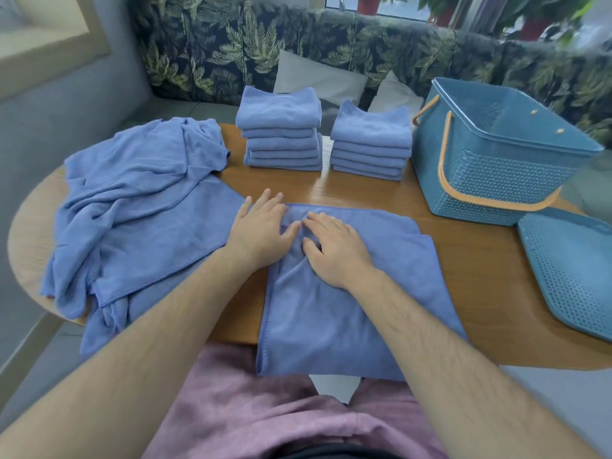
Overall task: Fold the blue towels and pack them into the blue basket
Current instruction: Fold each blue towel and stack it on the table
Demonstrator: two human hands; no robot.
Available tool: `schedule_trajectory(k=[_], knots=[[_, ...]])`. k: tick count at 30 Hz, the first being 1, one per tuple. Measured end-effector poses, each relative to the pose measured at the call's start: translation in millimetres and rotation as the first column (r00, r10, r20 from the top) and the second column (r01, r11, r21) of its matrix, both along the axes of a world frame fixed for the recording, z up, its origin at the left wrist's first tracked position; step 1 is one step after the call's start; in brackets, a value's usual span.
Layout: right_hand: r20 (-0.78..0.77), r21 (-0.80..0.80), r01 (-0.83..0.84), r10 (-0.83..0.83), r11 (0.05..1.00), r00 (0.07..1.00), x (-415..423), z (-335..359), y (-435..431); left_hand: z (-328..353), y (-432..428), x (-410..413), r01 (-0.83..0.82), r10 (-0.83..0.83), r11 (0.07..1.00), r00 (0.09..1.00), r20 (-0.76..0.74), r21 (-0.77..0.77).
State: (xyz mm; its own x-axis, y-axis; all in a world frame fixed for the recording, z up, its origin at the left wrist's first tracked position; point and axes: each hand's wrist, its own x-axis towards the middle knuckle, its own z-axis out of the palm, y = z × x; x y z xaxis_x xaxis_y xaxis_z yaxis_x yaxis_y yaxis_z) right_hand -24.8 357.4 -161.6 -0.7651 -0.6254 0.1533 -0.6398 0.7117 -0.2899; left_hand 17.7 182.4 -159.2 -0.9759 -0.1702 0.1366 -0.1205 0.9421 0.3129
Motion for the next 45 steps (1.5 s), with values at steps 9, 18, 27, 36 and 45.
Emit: schedule_trajectory(k=[9, 18, 27, 36, 45], knots=[[0.124, 0.103, 0.068, -0.081, 0.992, 0.989, -13, -1, 12, -20, 20, 5, 0.116, -0.117, 0.991, 0.993, 0.005, 0.060], [0.150, 0.139, 0.271, -0.291, 0.953, 0.945, -59, -1, 88, -17, 20, 4, 0.133, -0.133, 0.988, 0.991, -0.007, 0.074], [-0.130, -0.090, 0.278, -0.288, 0.956, 0.949, -54, 2, 127, -13, 16, 9, 0.105, -0.040, 0.960, 0.969, -0.245, 0.259], [-0.073, -0.275, 0.285, -0.316, 0.918, 0.946, -56, -3, 155, -12, 11, 7, 0.078, -0.006, 0.974, 0.947, -0.320, 0.212], [0.284, -0.556, 0.361, -0.236, 0.749, 0.929, -50, 2, 164, -15, 10, 8, 0.020, 0.039, 0.982, 0.950, -0.309, 0.186]])
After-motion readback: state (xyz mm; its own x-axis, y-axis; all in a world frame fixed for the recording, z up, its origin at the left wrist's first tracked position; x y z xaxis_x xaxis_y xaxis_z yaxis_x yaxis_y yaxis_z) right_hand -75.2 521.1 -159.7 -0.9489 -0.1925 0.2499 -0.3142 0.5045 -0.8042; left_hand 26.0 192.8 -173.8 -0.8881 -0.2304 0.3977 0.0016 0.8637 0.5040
